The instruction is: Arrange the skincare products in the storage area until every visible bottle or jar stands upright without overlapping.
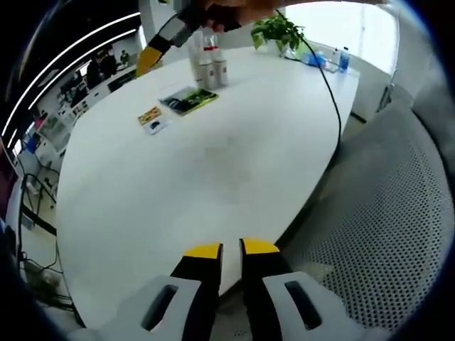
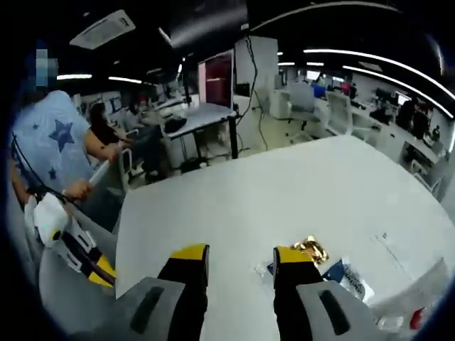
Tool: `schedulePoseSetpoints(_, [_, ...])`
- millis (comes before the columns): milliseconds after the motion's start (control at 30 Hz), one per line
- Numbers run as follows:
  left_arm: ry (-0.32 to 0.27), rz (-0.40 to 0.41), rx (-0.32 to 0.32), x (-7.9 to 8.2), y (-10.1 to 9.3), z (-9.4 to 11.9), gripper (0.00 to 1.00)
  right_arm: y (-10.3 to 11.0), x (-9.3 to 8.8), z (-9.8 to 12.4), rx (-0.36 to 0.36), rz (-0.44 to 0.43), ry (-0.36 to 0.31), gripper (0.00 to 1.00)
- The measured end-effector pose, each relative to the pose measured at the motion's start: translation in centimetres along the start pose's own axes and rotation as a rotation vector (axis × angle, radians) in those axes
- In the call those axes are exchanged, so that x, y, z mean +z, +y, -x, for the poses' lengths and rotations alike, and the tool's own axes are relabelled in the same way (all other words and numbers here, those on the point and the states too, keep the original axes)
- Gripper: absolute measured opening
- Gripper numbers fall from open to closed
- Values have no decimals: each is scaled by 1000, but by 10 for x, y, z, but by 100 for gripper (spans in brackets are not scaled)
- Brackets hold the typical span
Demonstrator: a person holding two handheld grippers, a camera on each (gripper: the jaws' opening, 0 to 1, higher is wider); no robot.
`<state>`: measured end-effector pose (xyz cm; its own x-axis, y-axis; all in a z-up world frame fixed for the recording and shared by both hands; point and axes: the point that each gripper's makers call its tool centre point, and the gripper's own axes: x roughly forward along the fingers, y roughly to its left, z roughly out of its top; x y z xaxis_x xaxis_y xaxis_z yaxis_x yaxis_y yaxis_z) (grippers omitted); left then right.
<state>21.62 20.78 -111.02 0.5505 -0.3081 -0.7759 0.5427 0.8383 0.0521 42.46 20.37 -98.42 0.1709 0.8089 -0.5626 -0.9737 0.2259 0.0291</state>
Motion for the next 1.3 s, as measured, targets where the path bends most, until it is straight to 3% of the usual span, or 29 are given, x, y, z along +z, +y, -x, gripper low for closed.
schedulePoseSetpoints(133, [1,13,-28,1,-4,-3,14,18,12,29,-17,-53,-110,34])
schedulePoseSetpoints(200, [-1,19,-52,3,-6,-2,15,25,11,42,-35,-49,-124,35])
schedulePoseSetpoints(333, [-83,105,-85,21,-4,6,6,37,10,74,-72,-106,-210,36])
schedulePoseSetpoints(400, [-101,112,-91,25,-3,10,6,41,12,92,-93,-164,-287,35])
schedulePoseSetpoints(500, [-175,146,-144,47,-6,15,12,53,9,113,-96,-230,-370,30])
schedulePoseSetpoints(600, [-265,182,-197,71,-8,21,16,67,0,127,-96,-243,-400,26])
schedulePoseSetpoints(767, [-486,343,-252,113,3,45,25,85,-9,146,-145,-274,-466,23])
schedulePoseSetpoints(800, [-512,368,-260,116,5,49,28,83,-10,153,-185,-294,-492,25])
schedulePoseSetpoints(867, [-558,406,-269,123,10,56,34,89,-10,160,-198,-313,-535,31])
schedulePoseSetpoints(1033, [-645,472,-300,132,13,74,39,104,-23,164,-227,-325,-529,59])
schedulePoseSetpoints(1133, [-641,464,-279,127,10,77,46,104,-36,165,-286,-311,-507,75])
schedulePoseSetpoints(1200, [-621,444,-241,122,12,75,60,107,-46,164,-311,-334,-509,87])
schedulePoseSetpoints(1267, [-595,415,-216,118,13,74,70,107,-54,164,-333,-359,-511,92])
schedulePoseSetpoints(1300, [-576,364,-192,115,13,74,73,106,-62,163,-361,-361,-502,96])
